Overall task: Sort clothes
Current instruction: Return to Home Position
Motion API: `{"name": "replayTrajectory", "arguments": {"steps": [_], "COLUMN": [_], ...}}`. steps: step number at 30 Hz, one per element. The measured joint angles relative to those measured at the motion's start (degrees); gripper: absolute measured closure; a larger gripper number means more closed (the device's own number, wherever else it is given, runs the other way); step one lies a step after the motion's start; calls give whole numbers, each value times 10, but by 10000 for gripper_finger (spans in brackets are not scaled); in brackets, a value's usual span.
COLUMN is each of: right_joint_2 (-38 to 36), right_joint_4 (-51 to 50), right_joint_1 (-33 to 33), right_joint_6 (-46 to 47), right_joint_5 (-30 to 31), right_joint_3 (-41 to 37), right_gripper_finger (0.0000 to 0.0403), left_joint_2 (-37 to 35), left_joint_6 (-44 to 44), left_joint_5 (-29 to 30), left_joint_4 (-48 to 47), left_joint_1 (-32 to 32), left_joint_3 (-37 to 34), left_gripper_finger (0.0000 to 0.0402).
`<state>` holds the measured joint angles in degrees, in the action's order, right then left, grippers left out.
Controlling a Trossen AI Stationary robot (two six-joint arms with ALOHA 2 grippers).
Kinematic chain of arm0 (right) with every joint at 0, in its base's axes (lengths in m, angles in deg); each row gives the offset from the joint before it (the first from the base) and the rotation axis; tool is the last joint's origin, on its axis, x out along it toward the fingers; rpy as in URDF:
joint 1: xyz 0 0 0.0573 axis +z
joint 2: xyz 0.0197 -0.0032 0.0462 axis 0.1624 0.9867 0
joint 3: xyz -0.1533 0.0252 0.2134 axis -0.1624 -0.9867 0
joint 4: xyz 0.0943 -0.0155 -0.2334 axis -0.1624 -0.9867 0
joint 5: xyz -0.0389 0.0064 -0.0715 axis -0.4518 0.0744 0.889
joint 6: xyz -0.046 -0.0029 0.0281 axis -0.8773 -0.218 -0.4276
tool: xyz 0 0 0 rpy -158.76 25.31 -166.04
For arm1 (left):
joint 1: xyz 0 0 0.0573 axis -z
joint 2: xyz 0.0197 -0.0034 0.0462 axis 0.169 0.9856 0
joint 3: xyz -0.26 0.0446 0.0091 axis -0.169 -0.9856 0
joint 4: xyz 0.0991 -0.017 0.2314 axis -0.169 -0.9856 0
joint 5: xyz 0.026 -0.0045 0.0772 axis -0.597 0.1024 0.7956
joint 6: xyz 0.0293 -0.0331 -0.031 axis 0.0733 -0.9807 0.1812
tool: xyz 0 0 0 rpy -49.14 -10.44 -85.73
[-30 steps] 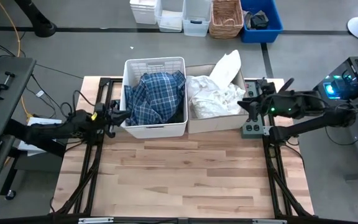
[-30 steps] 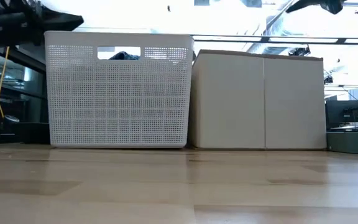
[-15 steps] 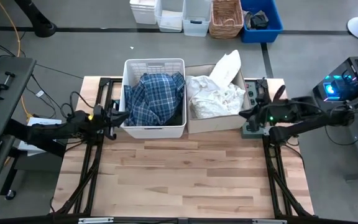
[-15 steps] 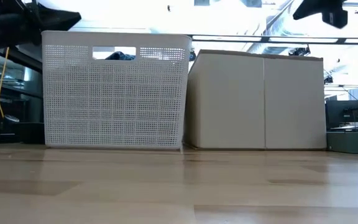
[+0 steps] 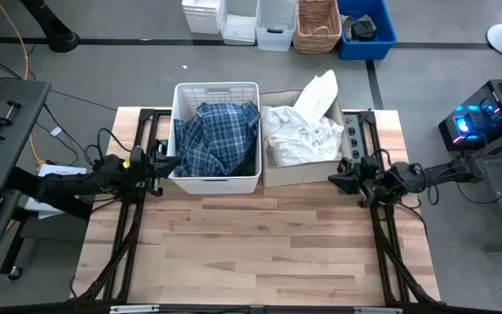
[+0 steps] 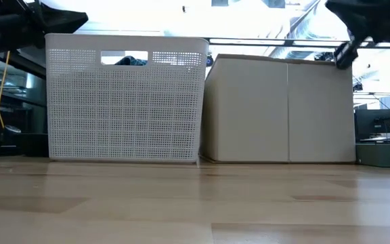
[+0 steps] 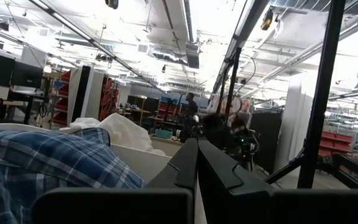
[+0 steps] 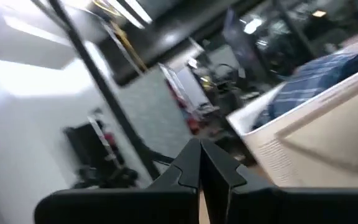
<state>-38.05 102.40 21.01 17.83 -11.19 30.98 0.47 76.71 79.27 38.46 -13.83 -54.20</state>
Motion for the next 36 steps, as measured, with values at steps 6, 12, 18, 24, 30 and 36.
{"name": "replayTrajectory", "arguments": {"steps": [6, 12, 18, 24, 30, 36], "right_joint_2": [6, 6, 6, 18, 17, 17], "right_joint_4": [-87, -220, -320, -273, -267, -275], "right_joint_1": [0, 0, 0, -8, -14, -15], "right_joint_6": [-55, -254, -196, -112, -98, -92], "right_joint_5": [-19, -4, -4, 83, 71, -69], "right_joint_3": [-5, -4, -8, -27, -26, -27], "right_gripper_finger": [402, 402, 403, 403, 403, 403], "left_joint_2": [0, -1, -1, -1, -1, -1], "left_joint_6": [1, 1, 1, 1, 2, 2], "left_joint_5": [-1, -1, -1, -1, -1, -1], "left_joint_4": [-1, -10, -14, -16, -22, -23], "left_joint_1": [0, 0, 0, 0, 0, 0], "left_joint_3": [0, 1, 1, 1, 1, 2], "left_gripper_finger": [401, 401, 401, 401, 401, 401]}}
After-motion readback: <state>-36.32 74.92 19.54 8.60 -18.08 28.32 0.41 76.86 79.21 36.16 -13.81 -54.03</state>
